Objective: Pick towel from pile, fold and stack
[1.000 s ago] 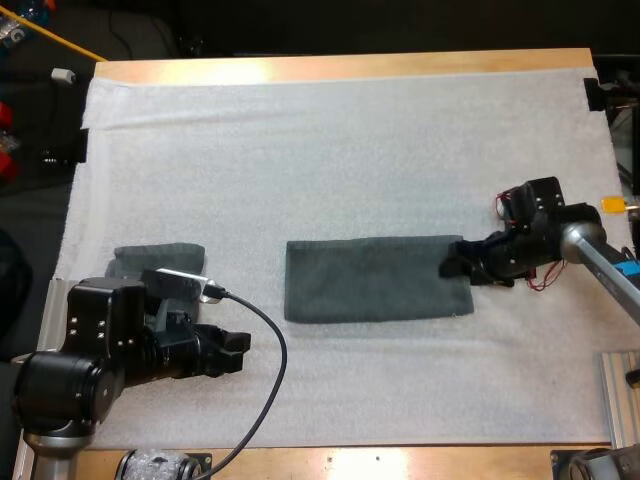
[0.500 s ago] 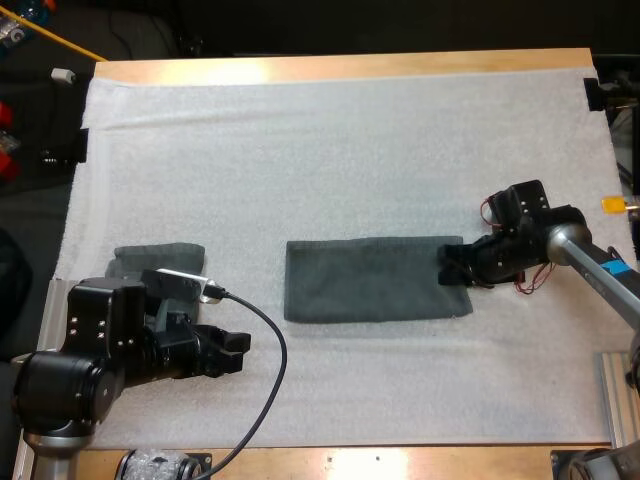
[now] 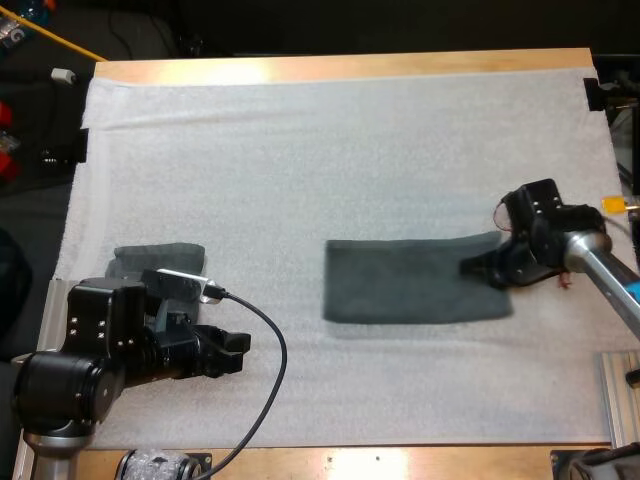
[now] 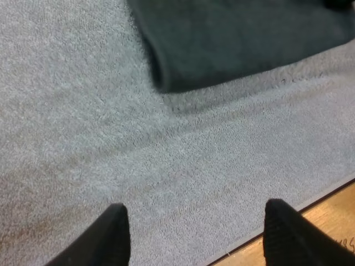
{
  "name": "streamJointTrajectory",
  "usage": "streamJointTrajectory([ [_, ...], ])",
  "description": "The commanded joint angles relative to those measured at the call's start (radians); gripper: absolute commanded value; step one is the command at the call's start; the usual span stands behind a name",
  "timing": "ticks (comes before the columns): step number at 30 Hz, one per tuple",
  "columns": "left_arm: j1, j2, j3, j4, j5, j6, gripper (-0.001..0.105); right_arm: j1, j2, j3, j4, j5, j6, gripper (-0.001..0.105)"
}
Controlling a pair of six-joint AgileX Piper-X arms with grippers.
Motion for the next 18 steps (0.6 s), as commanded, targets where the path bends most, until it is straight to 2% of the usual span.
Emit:
streamJointTrajectory([
  [1, -0.005, -0.003, -0.005, 0.009, -0.011, 0.000, 0.052, 0.000, -0.029, -0.001, 0.038, 0.071, -0.034, 0.000],
  [5, -0.005, -0.003, -0.005, 0.009, -0.011, 0.000, 0.052, 0.000, -0.105, -0.001, 0.105, 0.208, -0.100, 0.000],
  [9, -0.005, -0.003, -0.005, 0.006, -0.011, 0.000, 0.052, 0.000, -0.166, -0.002, 0.122, 0.257, -0.116, 0.000],
  [12, -0.005, -0.003, -0.005, -0.002, -0.011, 0.000, 0.052, 0.000, -0.205, -0.013, 0.124, 0.239, -0.099, 0.000],
  [18, -0.005, -0.003, -0.005, -0.019, -0.011, 0.000, 0.052, 0.052, -0.215, -0.055, 0.121, 0.101, 0.006, 0.000],
])
